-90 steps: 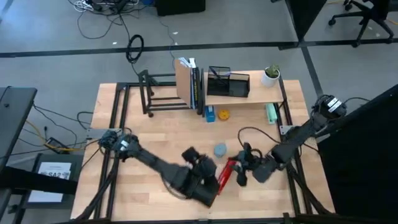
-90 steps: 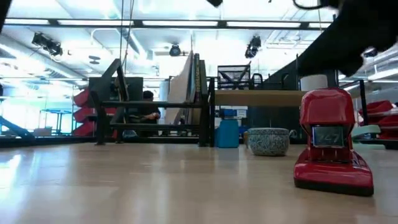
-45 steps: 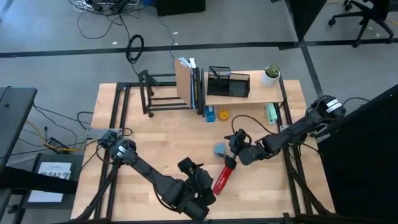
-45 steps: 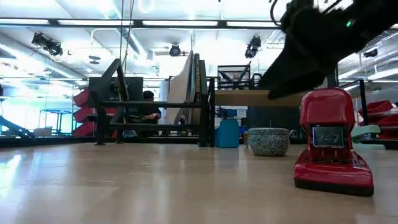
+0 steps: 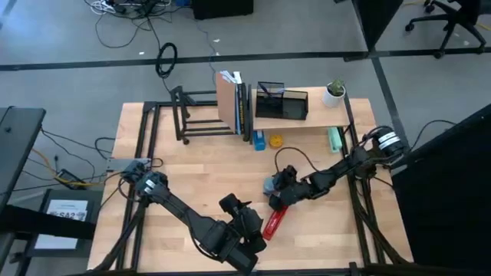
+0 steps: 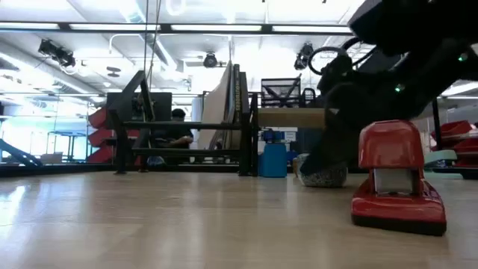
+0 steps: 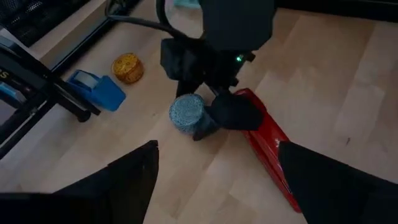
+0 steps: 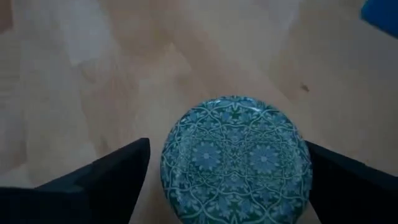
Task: Stock shelves
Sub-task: Put the blue scented candle under the shelf
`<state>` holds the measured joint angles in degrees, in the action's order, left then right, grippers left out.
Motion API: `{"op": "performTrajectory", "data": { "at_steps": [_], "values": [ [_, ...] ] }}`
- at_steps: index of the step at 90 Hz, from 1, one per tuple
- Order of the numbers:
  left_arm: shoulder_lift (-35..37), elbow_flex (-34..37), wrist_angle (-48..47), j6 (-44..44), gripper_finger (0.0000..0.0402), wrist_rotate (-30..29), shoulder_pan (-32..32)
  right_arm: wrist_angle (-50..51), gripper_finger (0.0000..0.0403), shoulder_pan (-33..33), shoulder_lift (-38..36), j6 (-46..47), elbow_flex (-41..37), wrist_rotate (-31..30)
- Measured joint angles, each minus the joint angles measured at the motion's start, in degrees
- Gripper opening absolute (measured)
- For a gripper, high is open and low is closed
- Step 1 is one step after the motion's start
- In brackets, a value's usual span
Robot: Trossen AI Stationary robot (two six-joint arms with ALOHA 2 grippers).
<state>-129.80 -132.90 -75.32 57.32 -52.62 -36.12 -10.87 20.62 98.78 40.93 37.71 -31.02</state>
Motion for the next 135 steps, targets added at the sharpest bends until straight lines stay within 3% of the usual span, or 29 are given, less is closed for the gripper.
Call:
{"op": "performTrajectory", "data": {
  "at_steps": [17,31,49,65,73,88,120,135],
  "values": [
    [0.0,0.0,0.09,0.0,0.0307,0.02,0.0,4.96,0.026,-1.78,-0.65,4.29,-0.02,-0.22],
    [0.0,0.0,0.18,0.0,0.0307,0.04,-0.14,15.77,0.0259,-2.22,-5.6,7.9,-0.3,-1.56],
    [0.0,0.0,0.65,0.0,0.0307,0.07,-0.93,34.57,0.0259,-3.49,-17.4,14.65,-3.27,-4.45],
    [0.0,-0.02,1.2,0.0,0.0307,0.06,-1.31,32.38,0.0259,-7.76,-27.57,20.19,-13.79,-3.74],
    [0.0,-0.02,1.26,0.0,0.0307,-0.23,-1.31,26.01,0.0259,-11.24,-29.56,21.94,-18.17,-3.76],
    [0.0,-0.02,1.23,-0.25,0.0307,-0.59,-1.1,14.72,0.0259,-17.32,-27.1,18.7,-20.67,-3.81],
    [0.0,-0.04,1.63,-1.75,0.0307,-1.27,-0.72,5.96,0.0259,-26.8,-13.43,12.22,-14.36,-4.69],
    [0.0,-0.04,1.69,-1.69,0.0307,-1.27,-0.72,6.76,0.0306,-28.9,-9.71,11.2,-10.8,-4.22]
  ]
}}
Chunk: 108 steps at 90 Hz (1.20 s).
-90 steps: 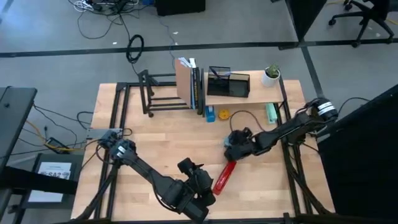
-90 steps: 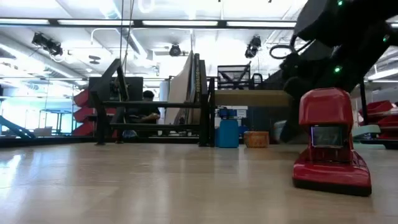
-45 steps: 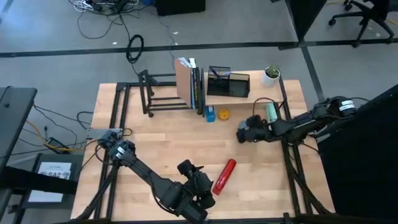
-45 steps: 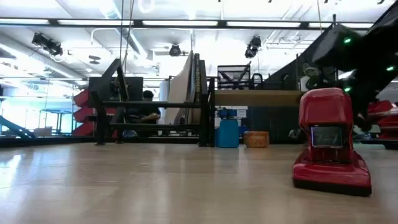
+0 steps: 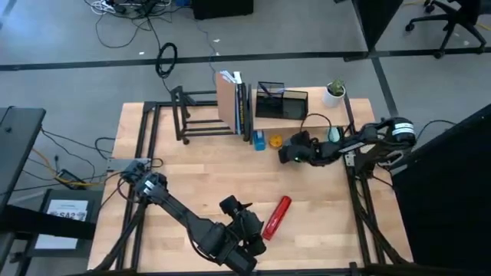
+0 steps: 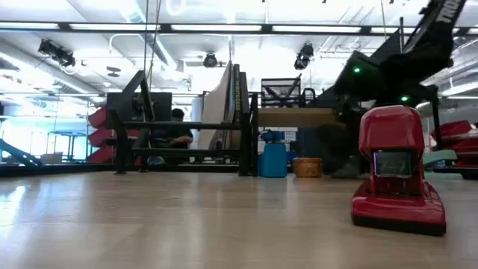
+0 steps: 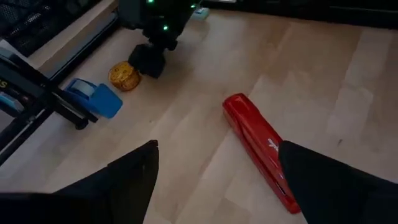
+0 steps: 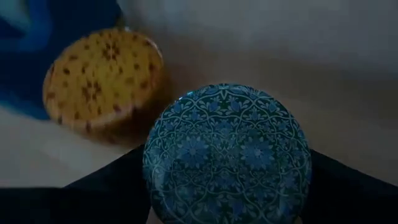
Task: Stock shelves
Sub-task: Put the blue scented candle under the shelf
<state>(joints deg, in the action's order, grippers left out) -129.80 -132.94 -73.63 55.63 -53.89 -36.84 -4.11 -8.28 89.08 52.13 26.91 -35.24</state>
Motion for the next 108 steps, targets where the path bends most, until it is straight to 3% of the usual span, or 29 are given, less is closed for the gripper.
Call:
{"op": "performTrajectory", "data": {
  "at_steps": [14,33,48,59,80,95,108],
  "values": [
    [0.0,0.0,0.12,0.05,0.0307,0.02,0.0,3.32,0.0343,-0.14,-1.65,-2.46,1.02,0.45],
    [0.0,0.0,1.02,0.09,0.0307,0.02,0.0,11.84,0.0344,0.84,-9.84,-2.92,1.1,-1.16],
    [0.0,0.0,1.09,0.05,0.0307,0.04,-0.02,17.0,0.0344,5.84,-17.86,-2.62,1.1,-2.26],
    [0.0,0.0,1.28,0.02,0.0307,0.04,-0.03,22.43,0.0344,10.16,-20.93,3.23,1.14,-0.2],
    [0.0,0.0,1.46,-0.1,0.0307,1.32,-0.64,27.78,0.0338,14.32,-15.03,14.22,1.12,-0.79],
    [0.0,0.0,1.86,-2.87,0.0307,7.2,-1.08,21.19,0.0306,10.71,-7.5,11.57,1.12,-1.63],
    [0.0,0.0,2.22,-3.2,0.0307,8.17,-1.2,13.17,0.027,7.35,-3.47,6.15,1.12,-1.23]
  ]
}}
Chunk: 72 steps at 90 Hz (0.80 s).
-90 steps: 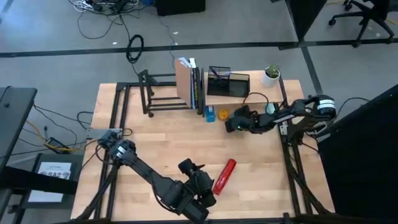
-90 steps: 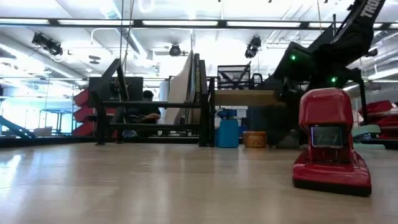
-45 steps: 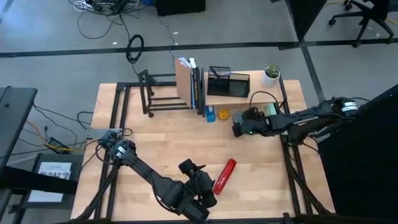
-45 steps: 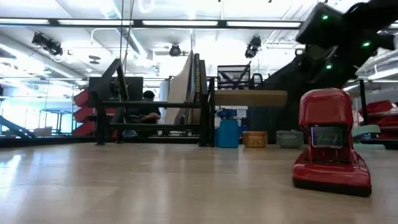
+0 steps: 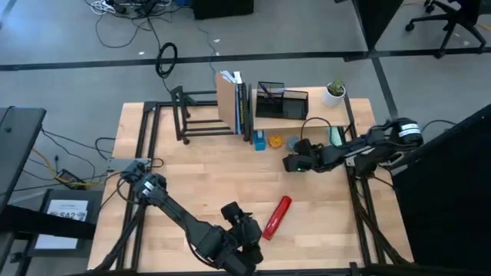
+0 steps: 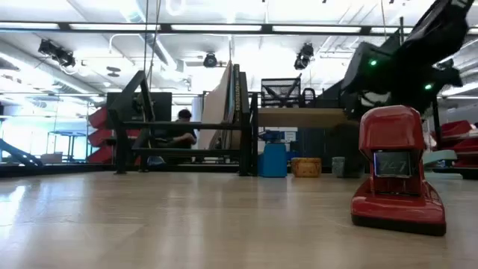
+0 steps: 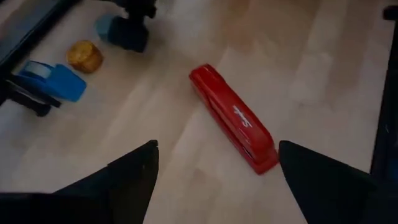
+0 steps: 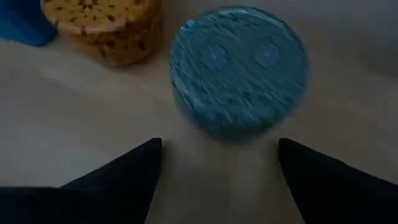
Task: Stock shelves
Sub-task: Put the blue scented candle under the shelf, then put the red stapler under the shelf
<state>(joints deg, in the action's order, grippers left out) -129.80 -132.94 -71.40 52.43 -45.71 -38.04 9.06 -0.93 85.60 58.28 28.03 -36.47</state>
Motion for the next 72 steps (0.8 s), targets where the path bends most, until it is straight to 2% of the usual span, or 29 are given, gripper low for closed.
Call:
{"op": "performTrajectory", "data": {
  "at_steps": [24,37,47,57,64,72],
  "values": [
    [0.0,0.0,-0.04,-0.07,0.0307,-0.04,0.04,-2.89,0.0195,-2.95,-2.32,-6.54,0.0,0.86],
    [0.0,0.0,0.07,0.22,0.0307,-0.04,0.04,-0.16,0.0169,-0.54,-7.45,-8.45,0.0,4.24],
    [0.09,0.84,2.63,2.21,0.0307,-0.08,-0.21,5.15,0.016,5.93,-12.93,-6.86,0.0,4.22],
    [0.11,4.13,8.64,6.61,0.0307,0.78,-0.57,9.4,0.0158,16.2,-18.42,-0.94,0.0,2.43],
    [0.11,7.74,14.25,9.6,0.0307,4.39,-0.54,9.26,0.0157,24.59,-21.29,3.4,0.0,-0.87],
    [0.11,12.76,22.07,9.27,0.0307,11.15,0.66,6.17,0.0157,34.15,-23.02,7.64,0.0,-7.85]
  ]
}}
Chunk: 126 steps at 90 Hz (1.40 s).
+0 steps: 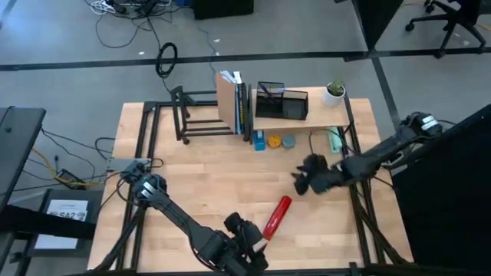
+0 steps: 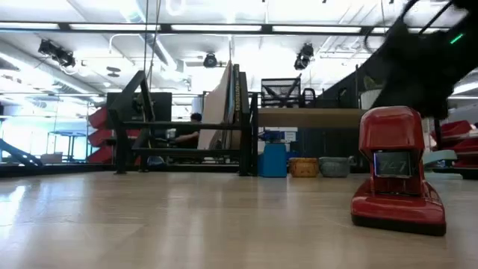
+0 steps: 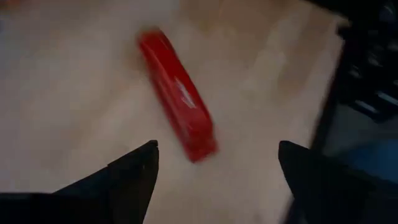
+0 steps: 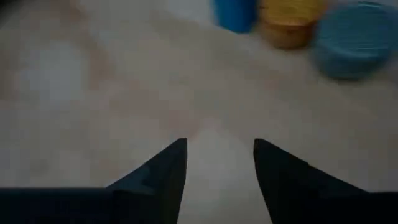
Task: Stock shelves
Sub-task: Put the red stapler under the shelf
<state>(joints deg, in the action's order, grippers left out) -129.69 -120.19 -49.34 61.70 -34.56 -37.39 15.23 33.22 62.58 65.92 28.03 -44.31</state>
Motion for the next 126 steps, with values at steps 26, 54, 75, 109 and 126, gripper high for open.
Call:
{"op": "performTrajectory", "data": {
  "at_steps": [26,54,75,109,126],
  "values": [
    [-0.02,8.46,11.29,-1.45,0.0307,7.69,6.43,-21.44,0.0157,21.26,-0.49,-9.09,0.0,-24.37],
    [-0.02,11.83,15.72,-3.1,0.0295,18.85,10.89,-39.33,0.0157,29.03,-0.47,-29.21,0.0,-31.23],
    [-1.06,11.79,16.15,-6.59,0.0252,27.38,16.03,-48.56,0.0157,31.99,-0.47,-35.97,0.0,-31.62],
    [-2.57,11.14,22.08,-7.28,0.0121,31.14,19.44,-61.88,0.0157,40.45,-0.24,-42.58,0.02,-33.64],
    [-2.93,11.05,30.69,-7.44,0.0106,29.55,21.79,-63.63,0.0157,42.79,0.82,-47.09,3.55,-41.28]
  ]
}}
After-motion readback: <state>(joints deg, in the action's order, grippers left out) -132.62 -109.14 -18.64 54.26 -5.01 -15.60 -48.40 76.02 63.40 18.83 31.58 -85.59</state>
